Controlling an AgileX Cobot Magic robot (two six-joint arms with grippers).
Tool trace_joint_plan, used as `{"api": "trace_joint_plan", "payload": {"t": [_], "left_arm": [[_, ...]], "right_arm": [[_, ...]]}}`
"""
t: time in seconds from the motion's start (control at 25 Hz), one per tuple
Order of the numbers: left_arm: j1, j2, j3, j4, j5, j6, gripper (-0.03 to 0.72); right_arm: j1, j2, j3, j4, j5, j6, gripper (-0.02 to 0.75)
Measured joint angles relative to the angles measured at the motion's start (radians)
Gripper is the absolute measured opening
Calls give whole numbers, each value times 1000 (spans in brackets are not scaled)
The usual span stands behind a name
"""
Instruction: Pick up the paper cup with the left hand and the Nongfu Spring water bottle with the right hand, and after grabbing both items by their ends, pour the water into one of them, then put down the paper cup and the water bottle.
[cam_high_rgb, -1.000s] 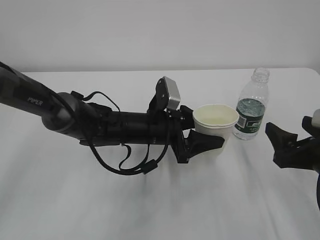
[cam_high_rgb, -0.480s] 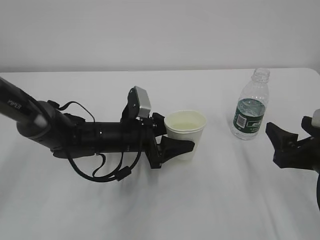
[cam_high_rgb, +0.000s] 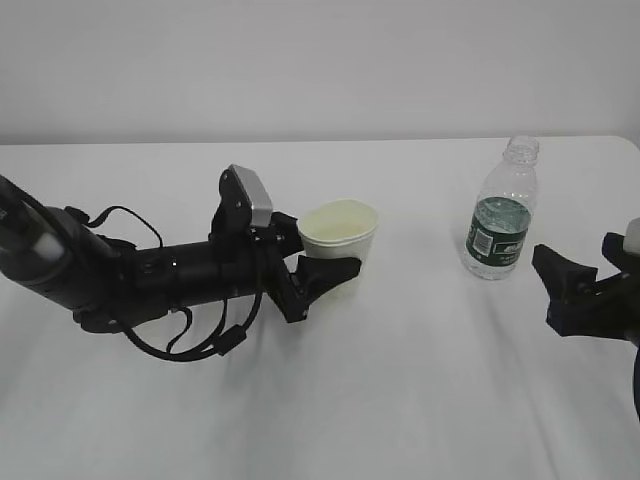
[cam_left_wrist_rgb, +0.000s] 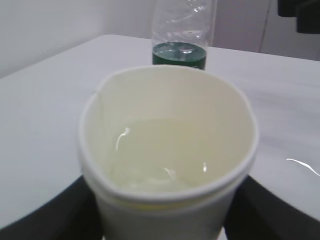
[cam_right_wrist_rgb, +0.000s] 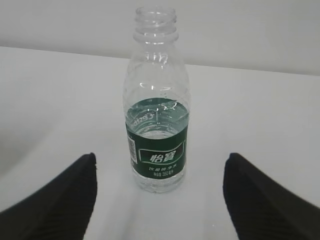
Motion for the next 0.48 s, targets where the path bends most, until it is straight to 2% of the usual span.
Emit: {"api": "trace_joint_plan", "payload": {"t": [0.48], "left_arm": [[0, -81, 174, -395, 0, 237, 456]], "right_arm": [[0, 0, 0, 0, 0, 0, 594]]}}
